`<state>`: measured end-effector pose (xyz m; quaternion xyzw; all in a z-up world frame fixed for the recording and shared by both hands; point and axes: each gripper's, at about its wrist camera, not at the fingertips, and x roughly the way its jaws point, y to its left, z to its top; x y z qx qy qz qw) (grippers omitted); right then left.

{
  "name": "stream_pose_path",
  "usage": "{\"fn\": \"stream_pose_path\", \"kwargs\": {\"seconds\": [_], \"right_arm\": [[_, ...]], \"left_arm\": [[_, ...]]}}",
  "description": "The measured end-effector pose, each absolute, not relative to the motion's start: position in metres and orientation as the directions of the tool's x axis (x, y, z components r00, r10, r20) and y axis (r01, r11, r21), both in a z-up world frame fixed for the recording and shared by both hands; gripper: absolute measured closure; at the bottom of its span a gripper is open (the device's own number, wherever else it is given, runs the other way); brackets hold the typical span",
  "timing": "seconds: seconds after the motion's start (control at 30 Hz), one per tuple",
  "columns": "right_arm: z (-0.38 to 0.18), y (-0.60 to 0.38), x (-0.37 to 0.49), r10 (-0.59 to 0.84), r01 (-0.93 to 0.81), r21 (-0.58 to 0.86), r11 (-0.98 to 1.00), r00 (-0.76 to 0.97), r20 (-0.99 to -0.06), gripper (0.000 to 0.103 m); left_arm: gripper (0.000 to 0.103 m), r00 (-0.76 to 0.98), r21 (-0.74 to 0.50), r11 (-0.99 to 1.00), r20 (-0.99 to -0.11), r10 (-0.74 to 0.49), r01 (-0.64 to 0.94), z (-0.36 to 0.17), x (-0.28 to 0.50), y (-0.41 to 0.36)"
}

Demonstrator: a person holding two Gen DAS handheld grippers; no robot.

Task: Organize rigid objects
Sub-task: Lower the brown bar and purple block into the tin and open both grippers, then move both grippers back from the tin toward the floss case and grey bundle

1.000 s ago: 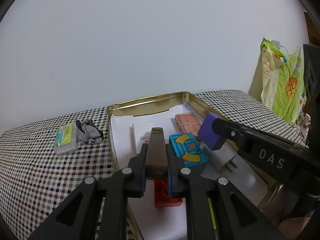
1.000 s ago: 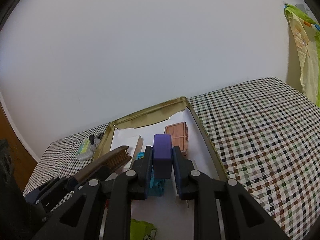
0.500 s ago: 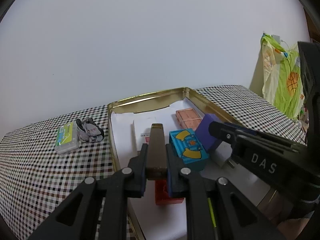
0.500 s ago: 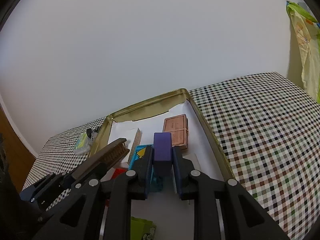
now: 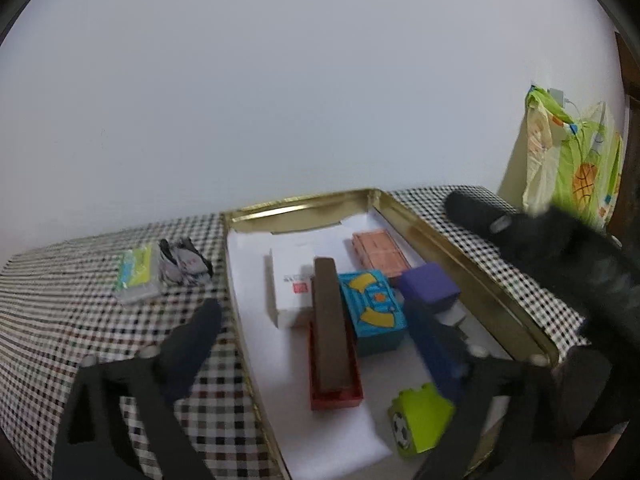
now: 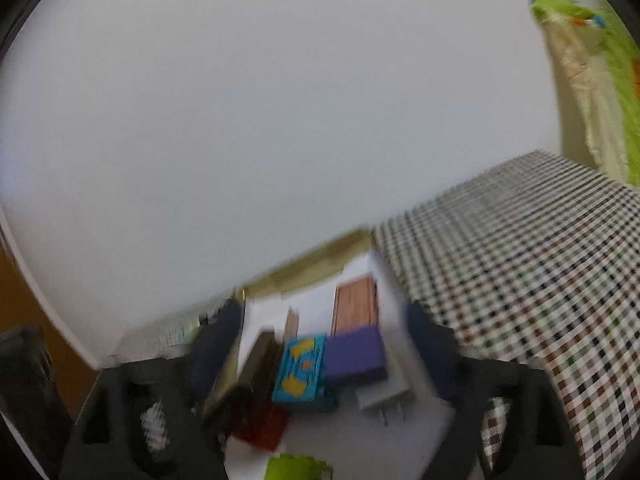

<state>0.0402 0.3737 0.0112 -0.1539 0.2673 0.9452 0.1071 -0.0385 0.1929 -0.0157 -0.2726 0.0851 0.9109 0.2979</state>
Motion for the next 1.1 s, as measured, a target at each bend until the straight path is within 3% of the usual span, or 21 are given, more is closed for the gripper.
{"fn": "stream_pose_path", "kwargs": {"seconds": [0.23, 0.53, 1.1], "right_arm": [[0.01, 0.373, 0.04, 0.136, -0.292, 0.484, -0.825, -0.934, -0.331, 0.011], [0.011, 0.368, 0.048, 0.264, -0.381, 0.438, -0.815, -0.915, -0.304, 0.011], [0.016, 0.295, 0.053, 0.369, -0.429, 0.248, -0.868, -0.894, -0.254, 0.011]], "left_arm": [[0.001, -0.696, -0.028, -0.838, -0.543, 0.47, -0.544, -0.016, -0.049, 0.183], [0.001, -0.724, -0.029, -0.866, -0.535, 0.435, -0.499, -0.017, -0.058, 0.168], [0.001, -0.794, 0.013, -0.935, -0.533, 0.293, -0.354, -0.024, -0.098, 0.104]]}}
